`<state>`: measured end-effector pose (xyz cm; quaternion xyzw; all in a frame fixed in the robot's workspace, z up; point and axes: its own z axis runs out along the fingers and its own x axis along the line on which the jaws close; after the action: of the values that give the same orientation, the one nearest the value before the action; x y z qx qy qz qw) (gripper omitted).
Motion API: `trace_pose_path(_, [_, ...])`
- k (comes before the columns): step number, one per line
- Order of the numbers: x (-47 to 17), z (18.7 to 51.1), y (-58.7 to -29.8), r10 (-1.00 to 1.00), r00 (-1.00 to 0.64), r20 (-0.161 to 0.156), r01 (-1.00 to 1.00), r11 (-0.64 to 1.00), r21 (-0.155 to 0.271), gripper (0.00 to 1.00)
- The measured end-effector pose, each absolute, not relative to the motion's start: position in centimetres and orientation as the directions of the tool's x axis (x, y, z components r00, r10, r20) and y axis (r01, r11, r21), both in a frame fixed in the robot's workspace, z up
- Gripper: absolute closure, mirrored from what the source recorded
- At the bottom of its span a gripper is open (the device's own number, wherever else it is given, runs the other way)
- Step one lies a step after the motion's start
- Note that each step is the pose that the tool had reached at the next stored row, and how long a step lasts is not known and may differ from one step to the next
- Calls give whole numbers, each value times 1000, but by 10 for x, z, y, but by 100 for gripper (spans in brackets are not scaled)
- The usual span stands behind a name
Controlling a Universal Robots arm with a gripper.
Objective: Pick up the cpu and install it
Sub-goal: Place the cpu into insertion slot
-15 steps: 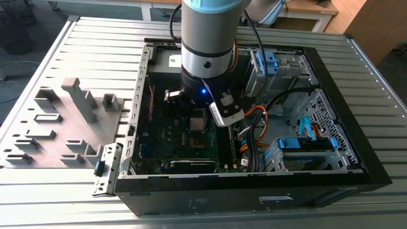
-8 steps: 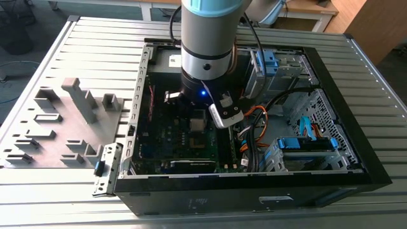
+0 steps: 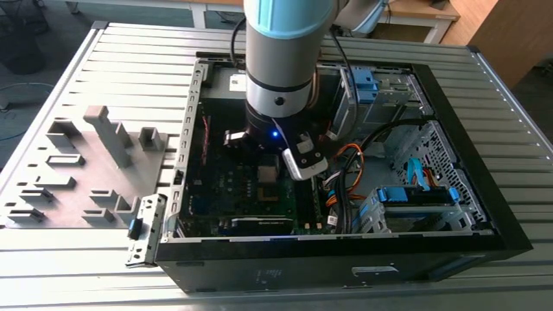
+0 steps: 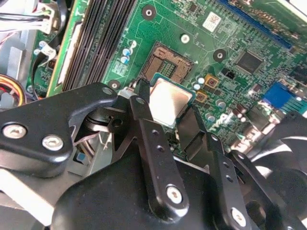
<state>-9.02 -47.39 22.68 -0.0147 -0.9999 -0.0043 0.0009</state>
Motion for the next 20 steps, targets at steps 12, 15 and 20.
trace_pose_path(12, [-90, 215, -480, 29, -1000, 2, 29, 1000, 8, 53])
trace_pose_path(15, [-90, 212, -482, 29, -1000, 2, 29, 1000, 7, 53])
trace_pose_path(20, [-90, 206, -484, 31, -1000, 2, 31, 1000, 7, 53])
